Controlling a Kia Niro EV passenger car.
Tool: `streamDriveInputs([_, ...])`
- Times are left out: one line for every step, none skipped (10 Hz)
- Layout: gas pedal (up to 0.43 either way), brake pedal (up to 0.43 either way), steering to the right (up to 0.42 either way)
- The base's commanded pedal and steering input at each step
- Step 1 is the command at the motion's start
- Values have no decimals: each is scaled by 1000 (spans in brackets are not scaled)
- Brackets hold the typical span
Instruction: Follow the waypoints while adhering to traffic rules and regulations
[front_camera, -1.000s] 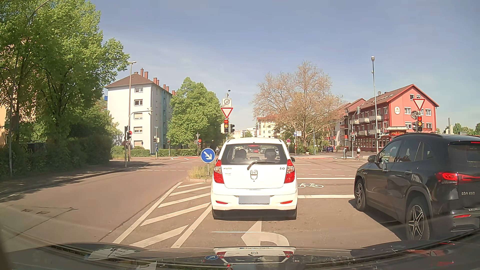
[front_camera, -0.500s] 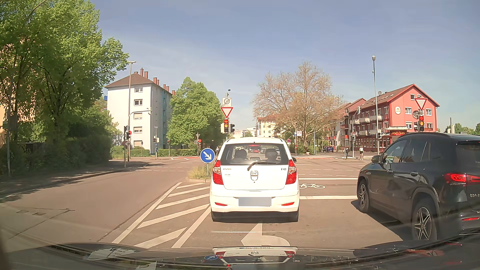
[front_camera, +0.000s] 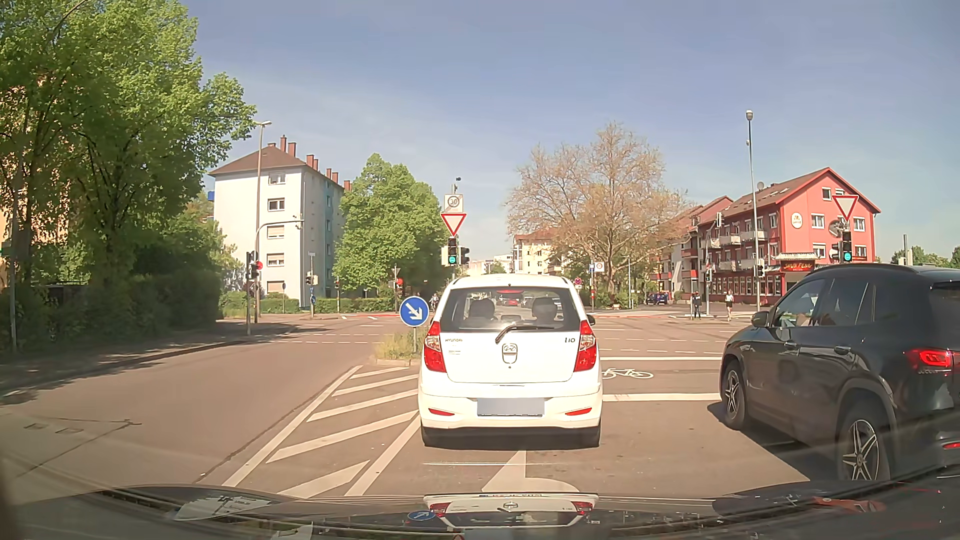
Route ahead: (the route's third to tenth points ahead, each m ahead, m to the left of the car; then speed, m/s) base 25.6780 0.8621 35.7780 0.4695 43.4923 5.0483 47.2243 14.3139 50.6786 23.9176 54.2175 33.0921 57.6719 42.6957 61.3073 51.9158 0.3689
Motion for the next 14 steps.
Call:
streamDriveInputs([0,134,-13])
streamDriveInputs([0,134,-13])
streamDriveInputs([0,140,-13])
streamDriveInputs([0,146,-13])
streamDriveInputs([0,146,-13])
streamDriveInputs([0,146,-13])
streamDriveInputs([0,128,-13])
streamDriveInputs([0,49,-13])
streamDriveInputs([0,0,-13])
streamDriveInputs([0,0,-13])
streamDriveInputs([0,0,-13])
streamDriveInputs([0,0,-13])
streamDriveInputs([0,0,-13])
streamDriveInputs([0,0,-13])
